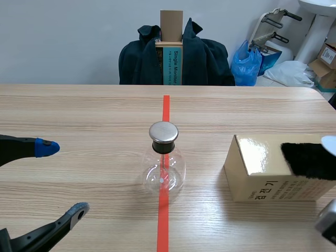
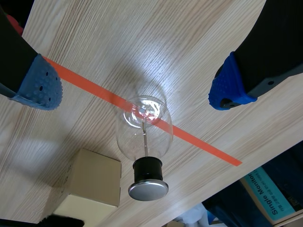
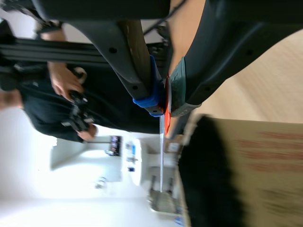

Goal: Do the electroscope experiment.
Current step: 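Rub the plate on the fur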

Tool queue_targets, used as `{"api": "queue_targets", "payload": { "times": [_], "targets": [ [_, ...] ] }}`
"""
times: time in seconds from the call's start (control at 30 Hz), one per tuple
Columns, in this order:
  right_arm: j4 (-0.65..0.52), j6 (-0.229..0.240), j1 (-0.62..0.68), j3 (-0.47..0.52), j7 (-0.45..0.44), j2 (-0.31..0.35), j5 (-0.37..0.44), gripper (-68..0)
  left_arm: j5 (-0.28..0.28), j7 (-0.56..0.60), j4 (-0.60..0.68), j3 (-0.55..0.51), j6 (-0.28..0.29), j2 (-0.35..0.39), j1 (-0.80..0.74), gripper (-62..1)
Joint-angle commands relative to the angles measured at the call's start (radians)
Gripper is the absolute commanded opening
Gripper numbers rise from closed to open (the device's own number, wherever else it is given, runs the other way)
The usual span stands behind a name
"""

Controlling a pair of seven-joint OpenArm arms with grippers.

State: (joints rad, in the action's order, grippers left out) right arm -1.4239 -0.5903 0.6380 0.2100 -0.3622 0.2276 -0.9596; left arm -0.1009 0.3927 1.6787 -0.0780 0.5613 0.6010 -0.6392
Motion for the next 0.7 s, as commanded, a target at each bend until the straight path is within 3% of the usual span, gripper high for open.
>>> {"api": "queue_targets", "payload": {
  "times": [0.0,0.67],
  "targets": [
    [-0.063,-0.015,0.013,0.032,-0.009,0.016,0.025,-66.7,-0.010,0.010,0.005,-0.003,0.002,-0.008,0.002,1.4],
    [-0.495,-0.007,0.024,0.141,-0.019,0.033,0.319,-66.7,-0.010,0.010,0.005,-0.003,0.002,-0.008,0.002,1.4]
  ]
}}
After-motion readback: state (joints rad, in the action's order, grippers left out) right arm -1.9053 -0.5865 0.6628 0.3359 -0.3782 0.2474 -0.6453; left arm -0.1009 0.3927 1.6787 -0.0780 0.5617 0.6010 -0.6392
